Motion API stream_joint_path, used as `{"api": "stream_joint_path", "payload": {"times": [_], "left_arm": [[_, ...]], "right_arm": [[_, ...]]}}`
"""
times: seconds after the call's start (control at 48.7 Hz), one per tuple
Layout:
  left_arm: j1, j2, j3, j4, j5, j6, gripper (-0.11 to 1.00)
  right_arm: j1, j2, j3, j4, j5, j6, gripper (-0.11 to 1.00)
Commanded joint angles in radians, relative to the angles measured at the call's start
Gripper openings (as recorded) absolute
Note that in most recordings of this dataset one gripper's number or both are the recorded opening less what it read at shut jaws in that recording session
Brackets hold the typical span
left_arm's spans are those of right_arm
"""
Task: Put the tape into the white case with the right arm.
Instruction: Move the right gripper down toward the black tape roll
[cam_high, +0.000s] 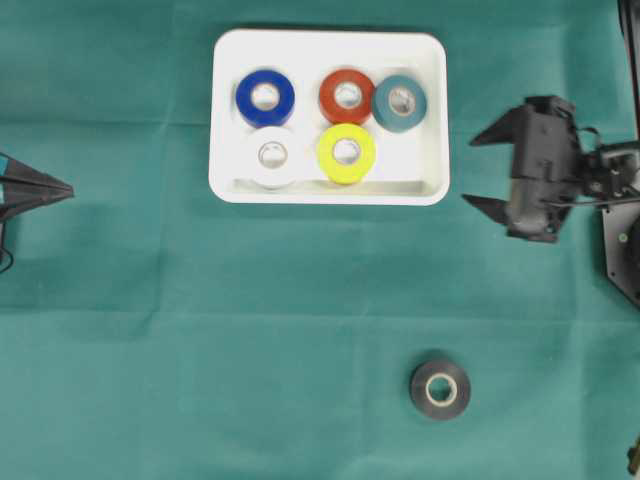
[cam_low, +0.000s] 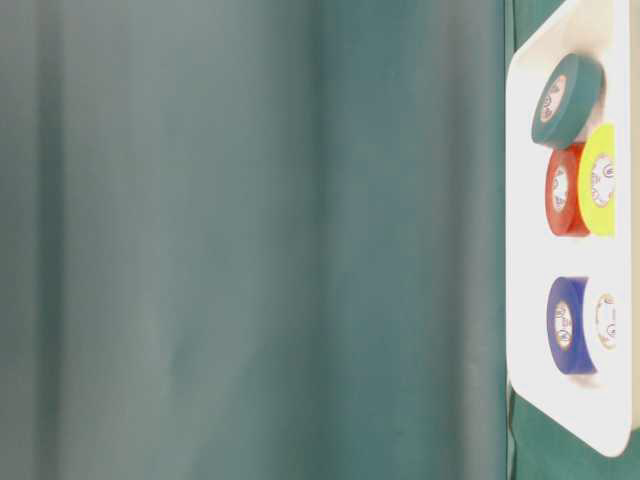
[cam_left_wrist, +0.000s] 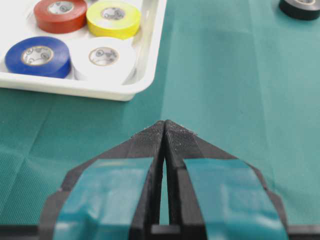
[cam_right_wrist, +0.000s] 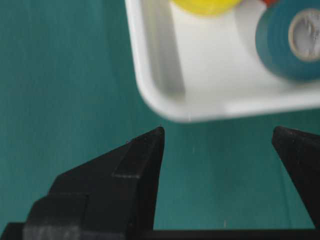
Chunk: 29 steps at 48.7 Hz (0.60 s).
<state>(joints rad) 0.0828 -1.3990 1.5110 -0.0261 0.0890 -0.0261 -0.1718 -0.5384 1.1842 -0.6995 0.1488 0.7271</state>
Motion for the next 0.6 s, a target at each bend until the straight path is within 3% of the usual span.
{"api": "stream_joint_path", "payload": {"times": [0.0, 0.328, 0.575], "left_arm": [[0.003, 0.008, -0.012, -0.002, -0.008, -0.002, 0.01], [0.003, 0.008, -0.012, -0.002, -0.008, 0.0, 0.01], [0.003, 0.008, -0.012, -0.002, -0.008, -0.002, 0.01]], "right_arm": [[-0.002, -0.067, 0.032, 0.002, -0.006, 0.002, 0.7], [0.0, -0.224, 0.127, 0.009, -0.015, 0.006, 0.69], [0.089, -0.207, 0.166, 0.008, -0.176, 0.003, 0.68]]}}
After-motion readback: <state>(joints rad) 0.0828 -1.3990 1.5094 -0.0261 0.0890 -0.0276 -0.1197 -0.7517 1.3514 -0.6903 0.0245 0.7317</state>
